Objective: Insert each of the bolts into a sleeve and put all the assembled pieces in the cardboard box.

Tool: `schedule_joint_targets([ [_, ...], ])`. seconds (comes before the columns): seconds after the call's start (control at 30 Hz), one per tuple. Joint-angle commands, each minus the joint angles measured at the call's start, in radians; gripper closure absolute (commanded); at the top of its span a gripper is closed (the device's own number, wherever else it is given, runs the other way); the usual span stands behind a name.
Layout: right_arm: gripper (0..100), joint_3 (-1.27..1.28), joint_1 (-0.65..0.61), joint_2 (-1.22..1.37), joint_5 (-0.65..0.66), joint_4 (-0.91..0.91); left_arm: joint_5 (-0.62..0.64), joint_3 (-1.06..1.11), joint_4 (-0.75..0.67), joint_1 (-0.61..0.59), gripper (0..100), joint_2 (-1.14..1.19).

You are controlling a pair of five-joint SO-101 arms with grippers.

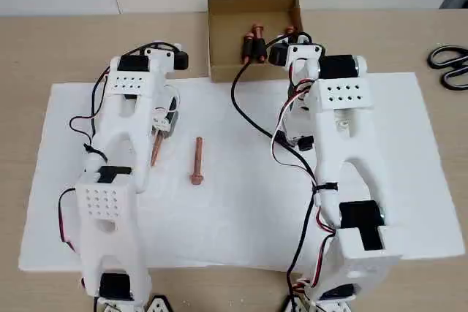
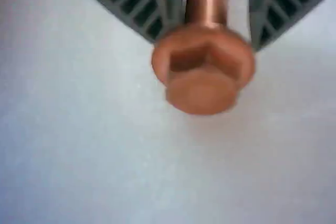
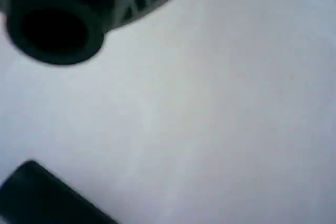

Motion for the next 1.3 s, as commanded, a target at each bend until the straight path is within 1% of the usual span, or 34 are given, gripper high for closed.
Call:
schedule_joint_targets([
  [0.0, 99.5, -0.005, 0.002, -0.068, -0.003, 0.001, 0.014, -0.028, -0.015, -0.005, 92, -0.014],
  [0.4, 99.5, -0.005, 0.002, -0.068, -0.003, 0.001, 0.028, 0.027, -0.064, -0.005, 92, -0.014],
  [0.7, 99.5, -0.005, 0.002, -0.068, -0.003, 0.001, 0.029, 0.042, -0.068, -0.006, 92, -0.014],
  [0.87, 99.5, -0.005, 0.002, -0.068, -0.003, 0.001, 0.029, 0.101, -0.114, -0.006, 92, -0.014],
  [1.03, 99.5, -0.005, 0.002, -0.068, -0.003, 0.001, 0.029, 0.105, -0.114, -0.008, 92, -0.014],
  [1.17, 99.5, -0.005, 0.002, -0.068, -0.003, 0.002, 0.032, 0.105, -0.112, -0.006, 100, -0.015],
  [1.27, 99.5, -0.005, 0.002, -0.068, -0.003, 0.002, 0.044, 0.104, -0.104, -0.005, 100, -0.025],
])
